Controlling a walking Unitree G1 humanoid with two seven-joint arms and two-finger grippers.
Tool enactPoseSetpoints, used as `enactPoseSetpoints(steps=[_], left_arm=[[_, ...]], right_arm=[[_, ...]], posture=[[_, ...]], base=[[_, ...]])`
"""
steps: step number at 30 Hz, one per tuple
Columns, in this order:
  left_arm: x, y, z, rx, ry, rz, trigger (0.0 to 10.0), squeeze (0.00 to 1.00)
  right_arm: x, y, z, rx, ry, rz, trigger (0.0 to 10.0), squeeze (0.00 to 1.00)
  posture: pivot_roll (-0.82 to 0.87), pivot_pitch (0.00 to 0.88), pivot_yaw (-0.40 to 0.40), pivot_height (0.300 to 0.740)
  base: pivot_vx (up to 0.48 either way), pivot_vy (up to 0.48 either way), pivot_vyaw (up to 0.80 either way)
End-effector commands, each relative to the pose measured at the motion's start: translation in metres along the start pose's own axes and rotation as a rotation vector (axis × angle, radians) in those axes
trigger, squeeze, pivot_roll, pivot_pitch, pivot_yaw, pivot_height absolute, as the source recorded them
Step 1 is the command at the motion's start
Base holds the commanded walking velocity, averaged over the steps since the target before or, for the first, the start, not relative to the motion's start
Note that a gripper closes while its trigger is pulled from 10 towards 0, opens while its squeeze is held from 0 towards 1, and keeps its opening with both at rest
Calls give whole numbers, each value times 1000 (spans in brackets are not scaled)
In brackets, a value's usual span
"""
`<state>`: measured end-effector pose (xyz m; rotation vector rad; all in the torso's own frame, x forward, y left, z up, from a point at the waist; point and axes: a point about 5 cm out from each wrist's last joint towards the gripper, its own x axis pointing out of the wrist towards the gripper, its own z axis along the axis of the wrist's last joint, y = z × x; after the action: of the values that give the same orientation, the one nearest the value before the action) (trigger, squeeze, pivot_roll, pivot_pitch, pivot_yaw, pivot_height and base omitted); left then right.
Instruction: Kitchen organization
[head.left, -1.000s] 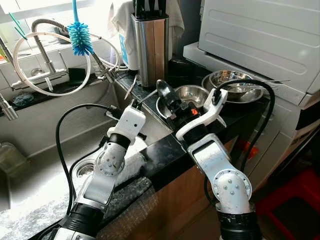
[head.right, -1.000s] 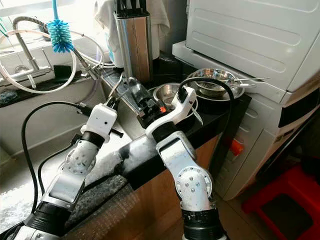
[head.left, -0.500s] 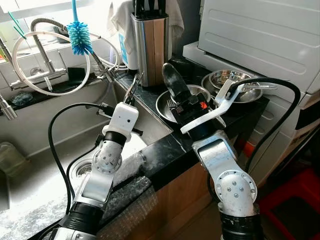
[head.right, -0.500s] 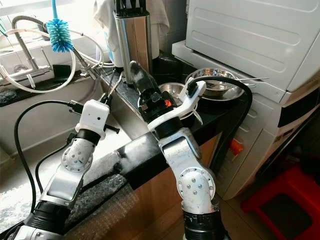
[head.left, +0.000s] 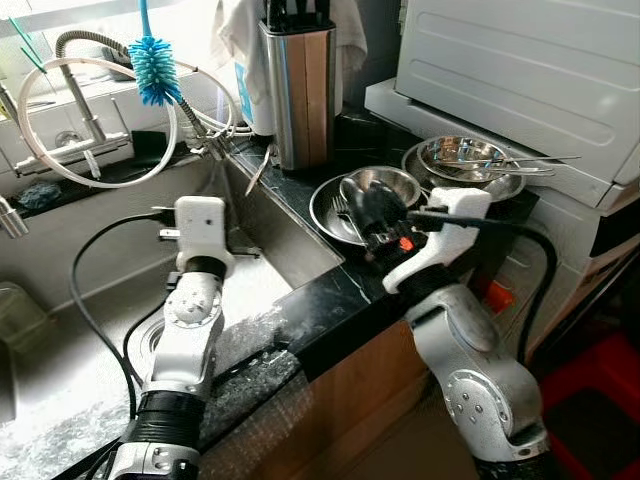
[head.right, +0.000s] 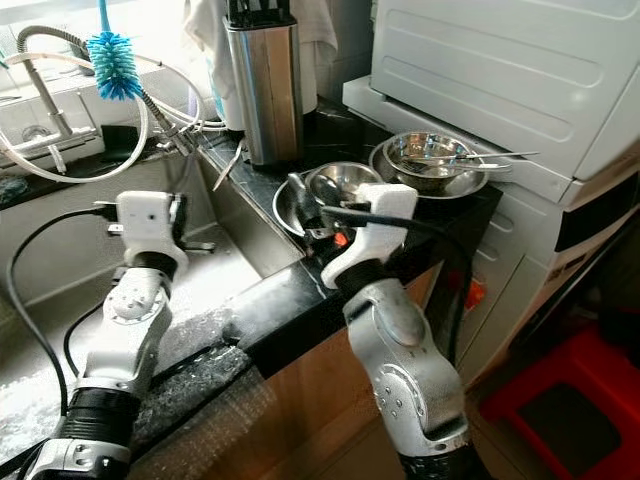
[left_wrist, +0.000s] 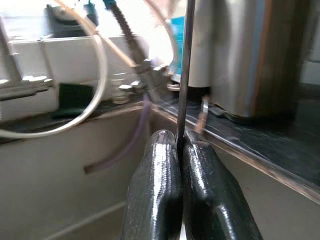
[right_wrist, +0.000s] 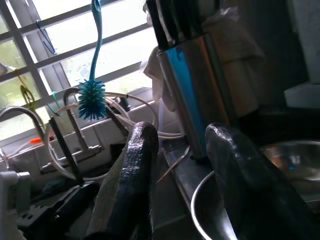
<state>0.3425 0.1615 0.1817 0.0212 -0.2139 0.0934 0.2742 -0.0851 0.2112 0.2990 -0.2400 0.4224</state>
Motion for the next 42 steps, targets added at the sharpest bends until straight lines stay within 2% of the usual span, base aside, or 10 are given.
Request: enactPoseSetpoints(steps=[1, 4, 10, 17, 24, 26, 29, 35, 38, 42], left_arm=[[6, 8, 3, -19, 9, 32, 10000, 0], [11, 21, 1, -4, 30, 50, 10000, 0], [8, 34, -11, 93, 76, 23, 10000, 0], [1, 38, -26, 45, 121, 39, 10000, 0], [-16, 40, -39, -29, 133, 30, 10000, 0], [-20, 42, -39, -51, 121, 42, 10000, 0], [-21, 42, -40, -51, 119, 45, 10000, 0], [-22, 42, -40, -58, 105, 53, 10000, 0], [-22, 42, -40, -60, 103, 52, 10000, 0], [-22, 40, -40, -62, 102, 48, 10000, 0]], right_arm=[[-4, -2, 8, -40, -49, -28, 10000, 0], [-14, -10, 7, -148, -61, -65, 10000, 0], [-27, -22, 3, -183, -47, -140, 10000, 0], [-34, -32, 0, -251, -26, -175, 10000, 0], [-39, -37, -1, -327, -31, -190, 10000, 0], [-47, -42, -3, -382, -37, -213, 10000, 0], [-52, -47, -5, -401, -35, -247, 10000, 0], [-83, -70, -28, -501, 61, -380, 10000, 0], [-86, -73, -31, -497, 68, -400, 10000, 0], [-102, -86, -53, -496, 154, -457, 10000, 0]], posture=[[-211, 24, 31, 740], [-213, 28, 35, 740], [-213, 33, 32, 740], [-216, 42, 31, 740], [-218, 12, 38, 740], [-218, 1, 39, 740], [-216, 0, 38, 740], [-218, 0, 38, 740], [-217, 0, 38, 740], [-215, 0, 35, 740]], base=[[0, 0, 0], [0, 0, 0], [0, 0, 0], [0, 0, 0], [0, 0, 0], [0, 0, 0], [0, 0, 0], [0, 0, 0], [0, 0, 0], [0, 0, 0]])
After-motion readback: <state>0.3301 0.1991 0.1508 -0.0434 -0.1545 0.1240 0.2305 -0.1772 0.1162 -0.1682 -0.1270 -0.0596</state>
